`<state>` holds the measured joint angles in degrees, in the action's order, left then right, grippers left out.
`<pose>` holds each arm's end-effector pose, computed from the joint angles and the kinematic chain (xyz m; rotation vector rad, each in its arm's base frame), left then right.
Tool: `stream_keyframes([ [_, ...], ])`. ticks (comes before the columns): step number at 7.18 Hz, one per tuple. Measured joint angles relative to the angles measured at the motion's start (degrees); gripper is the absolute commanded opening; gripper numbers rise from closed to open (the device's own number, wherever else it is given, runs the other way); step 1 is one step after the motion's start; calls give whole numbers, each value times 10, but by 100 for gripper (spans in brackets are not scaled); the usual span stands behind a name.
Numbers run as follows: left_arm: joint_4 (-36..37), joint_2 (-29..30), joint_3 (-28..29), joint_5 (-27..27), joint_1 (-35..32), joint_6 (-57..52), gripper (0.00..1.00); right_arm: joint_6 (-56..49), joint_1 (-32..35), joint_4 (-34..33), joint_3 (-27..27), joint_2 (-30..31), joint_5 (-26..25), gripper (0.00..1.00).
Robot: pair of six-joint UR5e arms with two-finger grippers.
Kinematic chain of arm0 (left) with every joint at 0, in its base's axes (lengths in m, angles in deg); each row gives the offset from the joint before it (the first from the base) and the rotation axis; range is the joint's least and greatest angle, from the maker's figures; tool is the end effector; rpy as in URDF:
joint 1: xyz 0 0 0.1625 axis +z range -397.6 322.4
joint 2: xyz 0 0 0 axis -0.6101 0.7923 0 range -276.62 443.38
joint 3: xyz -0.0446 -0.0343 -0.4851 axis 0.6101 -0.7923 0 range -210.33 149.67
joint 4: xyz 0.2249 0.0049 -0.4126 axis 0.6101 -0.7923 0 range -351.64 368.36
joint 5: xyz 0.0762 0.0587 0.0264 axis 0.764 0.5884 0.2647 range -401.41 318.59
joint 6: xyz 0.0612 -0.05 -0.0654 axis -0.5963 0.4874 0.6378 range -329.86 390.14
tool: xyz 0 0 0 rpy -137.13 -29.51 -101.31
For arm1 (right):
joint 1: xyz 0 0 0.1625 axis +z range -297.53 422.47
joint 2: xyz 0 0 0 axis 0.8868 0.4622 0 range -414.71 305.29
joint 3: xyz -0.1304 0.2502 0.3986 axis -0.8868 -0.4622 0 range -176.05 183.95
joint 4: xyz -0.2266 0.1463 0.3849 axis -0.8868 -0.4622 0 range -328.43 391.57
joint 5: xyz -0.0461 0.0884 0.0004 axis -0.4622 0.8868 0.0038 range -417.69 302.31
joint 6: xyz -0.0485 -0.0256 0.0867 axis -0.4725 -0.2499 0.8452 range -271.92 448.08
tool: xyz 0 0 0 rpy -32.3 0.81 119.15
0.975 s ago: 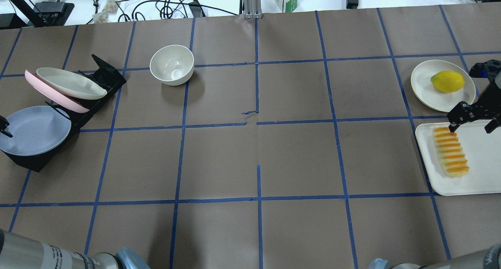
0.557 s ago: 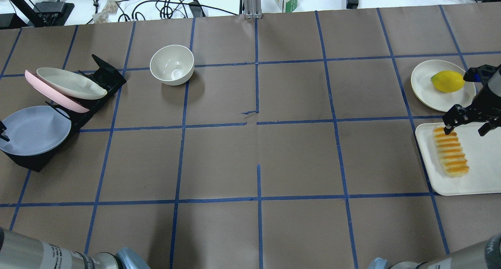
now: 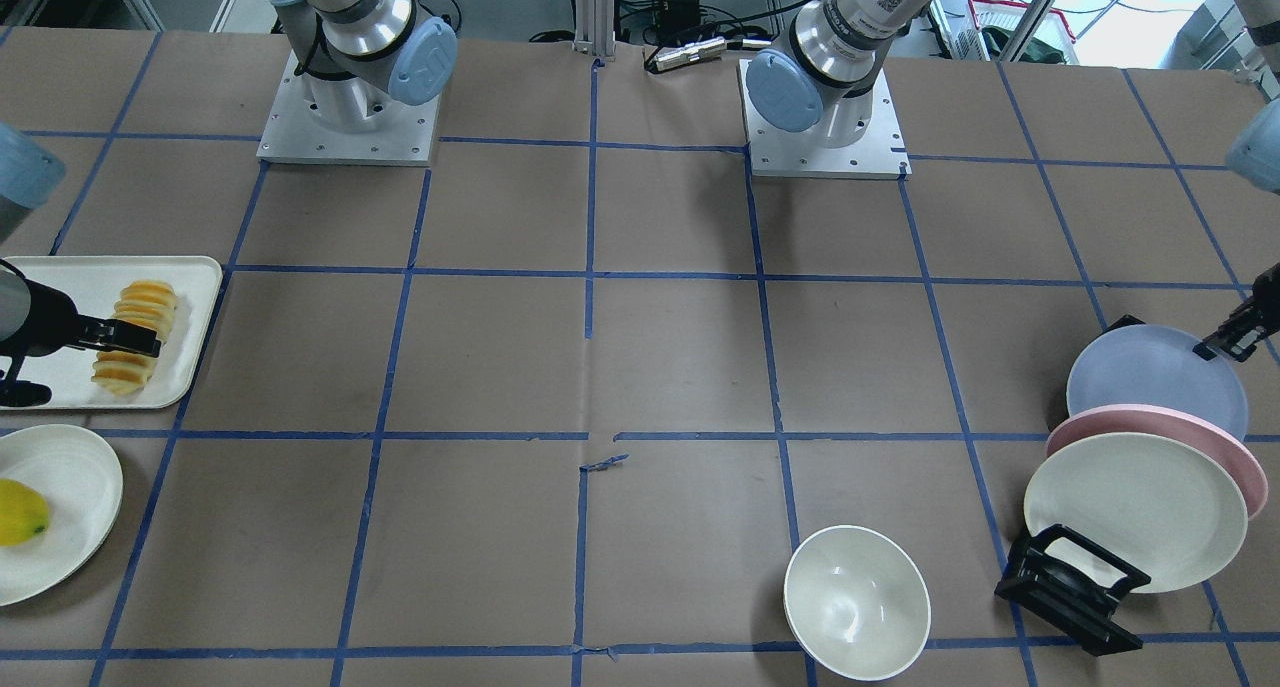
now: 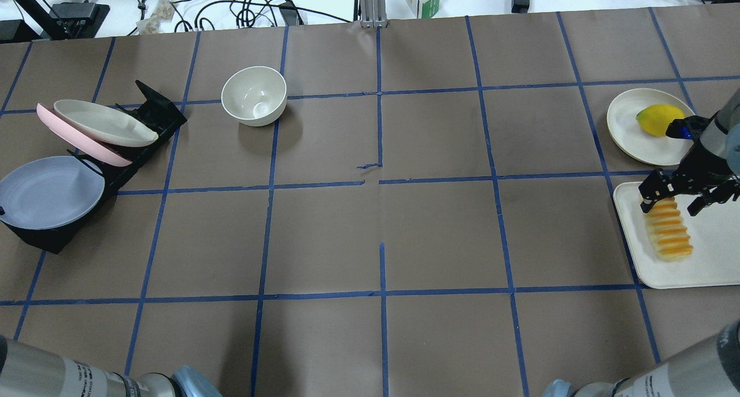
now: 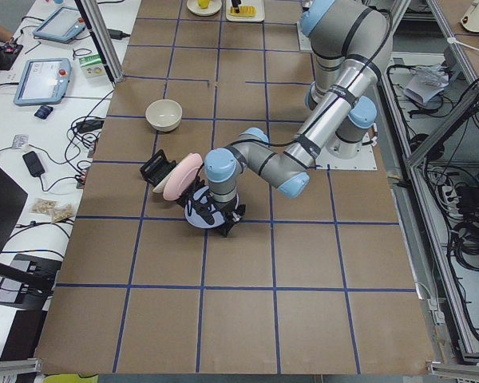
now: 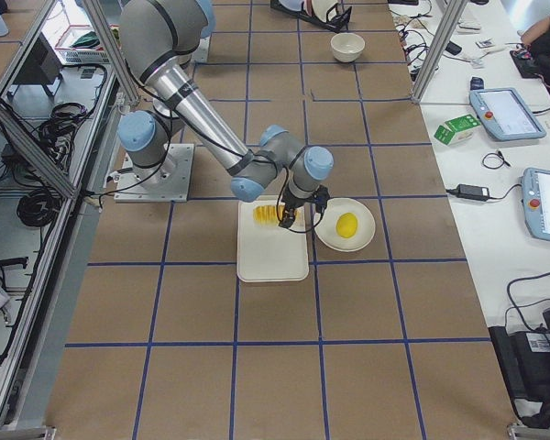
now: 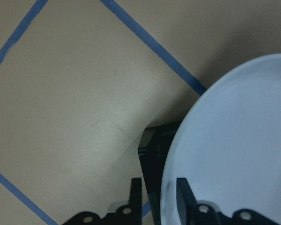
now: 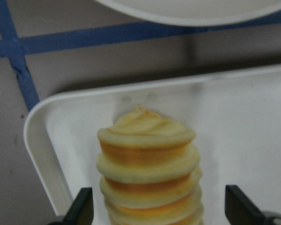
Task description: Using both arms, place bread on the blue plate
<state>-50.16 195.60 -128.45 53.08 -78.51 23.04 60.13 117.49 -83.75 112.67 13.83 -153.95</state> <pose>0.4283 -0.5370 0.2867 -1.0986 2.8592 0.0297 -0.2400 -0.5561 0.2020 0.1663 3.0647 0.4293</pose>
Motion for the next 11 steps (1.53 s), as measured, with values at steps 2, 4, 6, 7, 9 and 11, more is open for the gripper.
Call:
stream_keyframes([
  [2,-10,-4,3,4,-1,-1,0,1,0,5,0,0,3,0],
  [4,-78,-28,43,17,-11,-3,0,3,0,11,-2,7,3,0],
  [6,-182,-64,89,41,-17,-13,0,6,1,18,-6,26,3,0],
  [7,-257,-93,95,50,-17,-17,0,10,3,25,-8,37,3,0],
  [9,-406,-156,95,54,-19,-3,0,24,8,42,-10,63,17,0],
  [11,-508,-201,86,-27,-54,64,0,65,39,84,-30,91,36,0],
])
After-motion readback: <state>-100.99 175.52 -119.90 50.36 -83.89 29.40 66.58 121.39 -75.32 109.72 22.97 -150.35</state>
